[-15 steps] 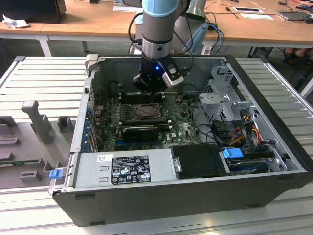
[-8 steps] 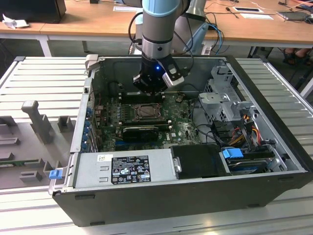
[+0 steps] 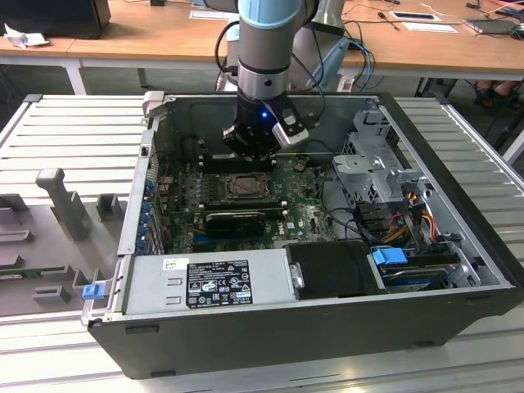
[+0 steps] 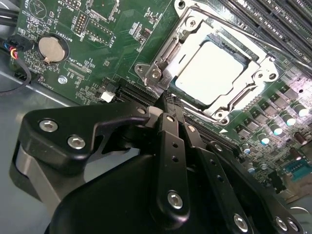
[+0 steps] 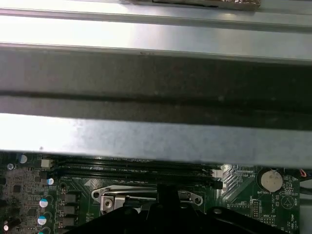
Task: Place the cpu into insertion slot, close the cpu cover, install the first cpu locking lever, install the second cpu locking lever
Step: 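Install the second cpu locking lever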
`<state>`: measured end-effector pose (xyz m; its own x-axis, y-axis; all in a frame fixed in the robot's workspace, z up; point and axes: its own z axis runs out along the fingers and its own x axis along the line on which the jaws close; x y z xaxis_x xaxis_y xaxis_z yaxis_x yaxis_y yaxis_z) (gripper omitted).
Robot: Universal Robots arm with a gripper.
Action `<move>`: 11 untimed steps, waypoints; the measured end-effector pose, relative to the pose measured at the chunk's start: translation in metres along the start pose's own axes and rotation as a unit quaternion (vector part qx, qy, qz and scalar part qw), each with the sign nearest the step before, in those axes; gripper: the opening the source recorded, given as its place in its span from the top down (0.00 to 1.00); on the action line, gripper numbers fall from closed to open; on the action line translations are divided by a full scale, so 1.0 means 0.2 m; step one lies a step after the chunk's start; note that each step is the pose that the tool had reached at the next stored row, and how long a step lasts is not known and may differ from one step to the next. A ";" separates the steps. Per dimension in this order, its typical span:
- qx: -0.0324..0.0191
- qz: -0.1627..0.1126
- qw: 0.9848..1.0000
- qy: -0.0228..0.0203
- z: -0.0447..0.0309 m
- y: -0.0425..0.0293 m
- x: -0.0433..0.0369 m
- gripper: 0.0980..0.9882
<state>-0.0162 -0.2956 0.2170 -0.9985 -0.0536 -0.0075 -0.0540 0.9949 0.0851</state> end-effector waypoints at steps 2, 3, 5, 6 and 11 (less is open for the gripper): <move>0.000 0.000 1.000 0.000 -0.001 -0.007 0.000 0.99; 0.000 0.000 1.000 0.000 -0.001 -0.011 0.001 0.99; 0.000 0.000 1.000 0.000 -0.001 -0.014 0.001 0.99; 0.000 0.000 1.000 0.000 -0.001 -0.015 0.001 0.99; 0.000 0.000 1.000 0.000 -0.002 -0.024 0.001 0.99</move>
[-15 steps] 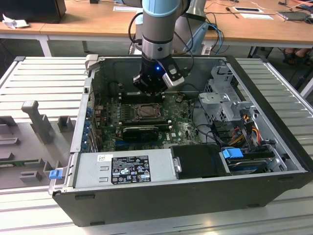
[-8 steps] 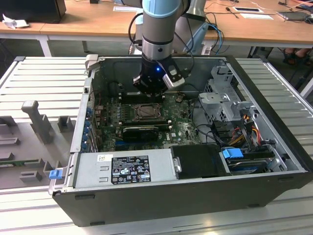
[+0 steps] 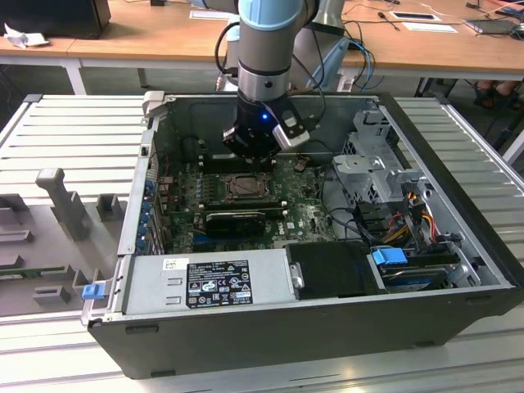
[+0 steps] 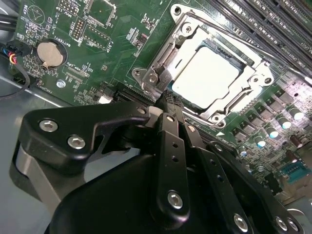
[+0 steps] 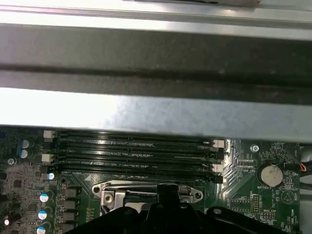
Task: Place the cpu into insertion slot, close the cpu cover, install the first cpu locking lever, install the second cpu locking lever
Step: 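Install the second cpu locking lever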
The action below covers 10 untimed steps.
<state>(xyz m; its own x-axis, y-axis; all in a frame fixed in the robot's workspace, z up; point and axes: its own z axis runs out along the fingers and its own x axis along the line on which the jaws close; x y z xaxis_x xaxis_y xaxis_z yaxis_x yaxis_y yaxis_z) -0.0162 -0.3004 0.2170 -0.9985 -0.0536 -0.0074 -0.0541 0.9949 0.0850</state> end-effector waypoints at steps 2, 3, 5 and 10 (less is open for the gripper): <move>0.000 0.000 1.000 0.000 0.000 -0.005 0.000 0.99; 0.000 0.000 1.000 0.000 0.000 -0.008 0.001 0.99; 0.000 0.000 1.000 0.000 -0.001 -0.012 0.001 0.99; 0.000 0.000 1.000 0.000 -0.049 -0.008 0.000 0.99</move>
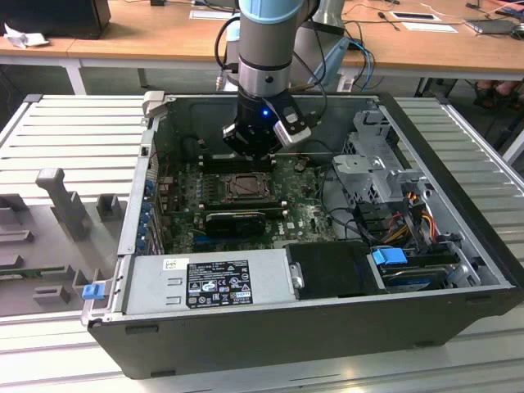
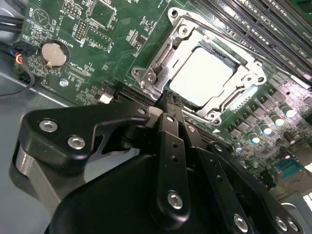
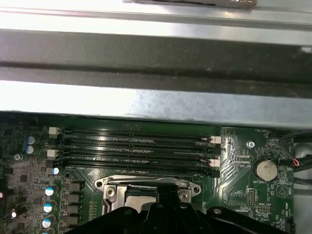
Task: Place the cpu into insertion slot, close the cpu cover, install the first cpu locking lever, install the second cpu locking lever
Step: 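Install the second cpu locking lever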
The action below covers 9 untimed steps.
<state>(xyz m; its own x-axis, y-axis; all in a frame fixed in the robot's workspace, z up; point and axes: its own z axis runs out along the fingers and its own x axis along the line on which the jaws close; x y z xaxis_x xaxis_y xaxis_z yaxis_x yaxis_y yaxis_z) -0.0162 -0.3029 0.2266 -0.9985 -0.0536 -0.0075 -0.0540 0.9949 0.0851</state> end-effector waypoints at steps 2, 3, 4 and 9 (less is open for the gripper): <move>0.000 0.000 1.000 0.000 -0.001 0.000 0.000 0.99; 0.000 0.000 1.000 0.000 -0.001 -0.002 0.000 0.99; 0.000 0.000 1.000 0.000 -0.001 -0.004 0.000 0.99; 0.001 0.000 1.000 0.000 -0.001 -0.012 0.001 0.99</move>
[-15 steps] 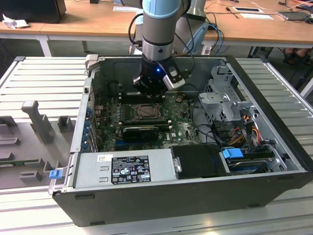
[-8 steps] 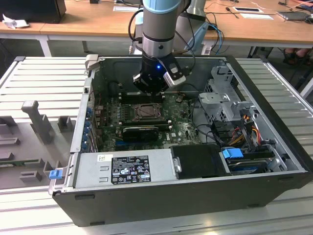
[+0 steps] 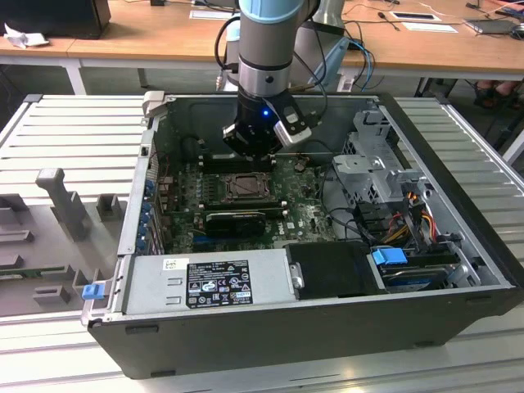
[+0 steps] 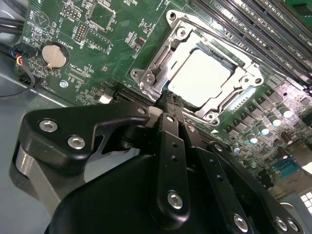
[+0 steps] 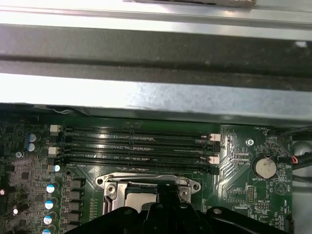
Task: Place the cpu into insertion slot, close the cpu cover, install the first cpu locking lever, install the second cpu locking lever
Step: 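Install the second cpu locking lever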
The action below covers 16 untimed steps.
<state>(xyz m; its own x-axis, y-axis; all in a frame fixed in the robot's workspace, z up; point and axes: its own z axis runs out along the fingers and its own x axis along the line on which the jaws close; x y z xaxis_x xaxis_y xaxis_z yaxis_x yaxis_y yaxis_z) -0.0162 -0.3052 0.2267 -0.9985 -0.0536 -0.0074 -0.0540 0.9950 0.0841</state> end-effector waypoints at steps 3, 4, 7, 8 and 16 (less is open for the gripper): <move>0.000 0.000 1.000 0.000 0.000 -0.003 0.000 0.99; 0.000 0.000 1.000 0.000 0.000 -0.004 0.000 0.99; 0.000 0.000 1.000 0.000 0.000 -0.009 0.000 0.99; 0.000 0.000 1.000 0.000 0.000 -0.010 0.001 0.99; 0.001 0.000 1.000 0.000 -0.007 -0.035 0.002 0.99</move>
<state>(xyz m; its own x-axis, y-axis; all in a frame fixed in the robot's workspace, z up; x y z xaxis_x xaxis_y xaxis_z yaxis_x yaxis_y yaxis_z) -0.0162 -0.3124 0.2275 -0.9985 -0.0534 -0.0071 -0.0538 0.9952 0.0814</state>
